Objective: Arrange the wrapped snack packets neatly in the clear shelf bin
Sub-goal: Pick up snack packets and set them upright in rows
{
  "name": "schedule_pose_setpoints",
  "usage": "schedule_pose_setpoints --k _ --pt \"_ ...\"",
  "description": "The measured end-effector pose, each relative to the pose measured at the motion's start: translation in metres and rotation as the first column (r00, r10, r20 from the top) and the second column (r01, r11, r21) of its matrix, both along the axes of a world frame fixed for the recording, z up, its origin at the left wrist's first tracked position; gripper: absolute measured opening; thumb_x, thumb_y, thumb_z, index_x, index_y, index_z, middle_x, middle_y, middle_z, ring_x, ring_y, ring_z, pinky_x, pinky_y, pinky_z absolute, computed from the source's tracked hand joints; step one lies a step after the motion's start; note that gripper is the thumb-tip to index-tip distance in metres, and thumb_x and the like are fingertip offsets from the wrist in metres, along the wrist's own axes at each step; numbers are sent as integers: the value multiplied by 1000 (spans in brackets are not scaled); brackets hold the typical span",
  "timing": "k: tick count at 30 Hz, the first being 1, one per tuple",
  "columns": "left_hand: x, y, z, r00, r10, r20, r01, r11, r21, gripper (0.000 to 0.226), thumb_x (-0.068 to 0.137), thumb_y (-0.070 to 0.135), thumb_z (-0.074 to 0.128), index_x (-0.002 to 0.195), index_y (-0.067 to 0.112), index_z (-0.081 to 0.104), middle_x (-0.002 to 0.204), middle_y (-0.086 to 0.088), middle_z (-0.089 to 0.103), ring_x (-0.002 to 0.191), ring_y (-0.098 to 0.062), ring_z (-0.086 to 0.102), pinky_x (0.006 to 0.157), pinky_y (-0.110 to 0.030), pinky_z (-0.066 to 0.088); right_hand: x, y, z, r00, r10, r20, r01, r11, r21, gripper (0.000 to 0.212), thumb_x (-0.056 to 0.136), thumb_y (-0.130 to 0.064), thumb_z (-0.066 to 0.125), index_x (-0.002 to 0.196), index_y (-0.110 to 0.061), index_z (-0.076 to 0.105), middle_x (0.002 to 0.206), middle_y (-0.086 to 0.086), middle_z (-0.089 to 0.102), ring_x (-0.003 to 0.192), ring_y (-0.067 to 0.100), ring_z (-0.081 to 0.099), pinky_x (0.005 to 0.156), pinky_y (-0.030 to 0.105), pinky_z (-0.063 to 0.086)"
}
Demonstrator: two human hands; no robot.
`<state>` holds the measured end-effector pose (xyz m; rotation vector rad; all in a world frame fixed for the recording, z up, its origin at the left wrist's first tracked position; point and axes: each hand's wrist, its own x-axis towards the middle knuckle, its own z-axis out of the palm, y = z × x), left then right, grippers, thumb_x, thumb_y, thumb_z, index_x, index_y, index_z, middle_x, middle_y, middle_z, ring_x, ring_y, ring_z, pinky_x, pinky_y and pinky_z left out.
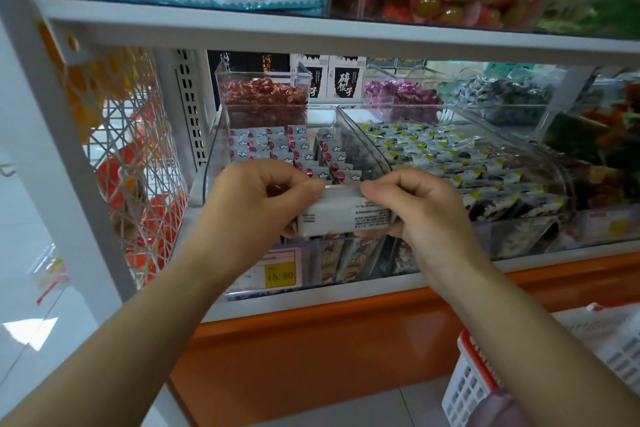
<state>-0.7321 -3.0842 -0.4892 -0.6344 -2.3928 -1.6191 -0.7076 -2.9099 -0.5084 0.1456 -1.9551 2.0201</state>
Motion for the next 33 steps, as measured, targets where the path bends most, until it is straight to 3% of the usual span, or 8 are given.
schedule_pose_setpoints --k 11,16,20,24,26,27,30,33 --pt "-1 -2 -2 998 -61 -20 61 998 -6 16 83 27 60 74 17 69 62 12 65 48 1 55 45 -8 41 -3 17 6 972 167 165 -140 976 -165 15 65 -20 70 65 -5 72 71 12 71 69 27 71 52 32 58" --pt "1 1 -9 992 -121 40 124 987 -105 35 76 28 68 109 30 59 89 12 66 79 2 64 67 -10 52 -7 16 -2 989 11 147 18 982 -191 25 83 -18 63 63 -10 73 75 12 73 71 28 72 52 30 57" --pt "-5 2 -13 999 -17 -29 13 990 -137 41 88 24 58 128 23 51 98 13 63 78 5 60 62 -9 49 -7 14 -2 986 155 67 -132 953 -272 28 72 -27 68 92 -9 72 94 14 72 87 24 71 65 27 58" --pt "-6 3 -16 997 76 -24 -78 992 -97 46 92 28 51 137 20 44 100 5 65 87 -8 64 77 -29 55 -7 7 -6 996 82 33 -82 997 0 50 69 -30 69 118 -24 61 115 9 64 87 21 71 80 37 57" --pt "-6 2 -14 988 116 -102 -132 977 -169 46 93 34 48 137 24 42 96 8 64 80 -6 62 68 -23 54 -8 1 -4 1000 10 5 -10 998 54 46 71 -33 67 115 -22 62 117 11 61 84 18 71 72 36 59" --pt "-8 -2 -13 975 140 -174 -179 957 -229 47 92 37 47 137 25 41 102 7 64 83 -7 61 68 -20 53 -10 -2 -1 1000 -15 -15 15 999 33 40 73 -31 67 111 -21 62 113 11 62 83 17 71 66 32 59" --pt "-24 -23 -9 868 242 -434 -434 795 -424 52 92 41 44 139 20 38 137 -5 49 124 -24 45 101 -41 38 -24 -10 10 993 -115 -32 115 993 -8 23 80 -18 69 99 -20 57 105 7 62 74 14 71 59 26 58" --pt "-41 -45 -15 889 308 -340 -457 655 -601 66 92 47 41 146 15 23 155 -6 19 143 -24 13 115 -46 15 -53 -26 22 990 -132 -46 133 991 21 22 83 -8 68 98 -7 52 104 10 62 70 14 70 58 23 58"
